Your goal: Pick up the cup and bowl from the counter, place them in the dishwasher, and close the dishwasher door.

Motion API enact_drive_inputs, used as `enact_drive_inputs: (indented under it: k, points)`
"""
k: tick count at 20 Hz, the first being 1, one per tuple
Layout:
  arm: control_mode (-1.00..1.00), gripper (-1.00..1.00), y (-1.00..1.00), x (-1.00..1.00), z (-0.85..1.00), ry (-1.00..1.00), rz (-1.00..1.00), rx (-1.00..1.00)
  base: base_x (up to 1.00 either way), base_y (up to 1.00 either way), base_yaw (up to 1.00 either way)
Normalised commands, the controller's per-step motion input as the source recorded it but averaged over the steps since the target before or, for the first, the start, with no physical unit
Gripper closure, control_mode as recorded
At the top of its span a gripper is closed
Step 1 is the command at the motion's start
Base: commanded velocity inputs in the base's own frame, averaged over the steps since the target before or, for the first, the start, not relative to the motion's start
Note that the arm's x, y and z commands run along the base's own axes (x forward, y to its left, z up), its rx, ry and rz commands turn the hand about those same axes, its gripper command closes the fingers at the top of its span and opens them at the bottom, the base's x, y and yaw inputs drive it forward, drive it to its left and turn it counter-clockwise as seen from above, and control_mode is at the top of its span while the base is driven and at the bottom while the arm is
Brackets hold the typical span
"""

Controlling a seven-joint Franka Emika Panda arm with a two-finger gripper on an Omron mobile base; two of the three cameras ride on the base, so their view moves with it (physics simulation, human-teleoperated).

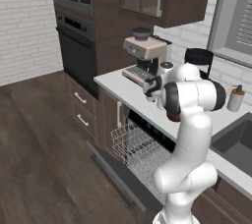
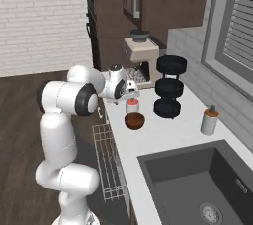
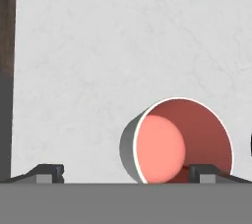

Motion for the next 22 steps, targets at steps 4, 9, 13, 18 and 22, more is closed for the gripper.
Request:
enact_drive_inputs:
  k: [4,9,13,18,22]
  points:
    - [-1.00,-1.00,-0.11,0.20,-0.26,0.00,-0.01,0.00,0.00,0.00,0.00]
    - [-1.00,-1.00,-0.06,0.23,-0.22,0.00,0.00,0.00,0.00,0.00,0.00]
    - [-1.00,-1.00,-0.03,0.22,-0.16,0.00,0.00,0.00,0.00,0.00,0.00]
    - [-1.00,1.00,0.01,-0.18,-0.43,0.06,0.00,-0.02,0.00,0.00,0.00]
    - [-1.00,1.00,0.04,-0.35,-0.40,0.05,0.00,0.00,0.00,0.00,0.00]
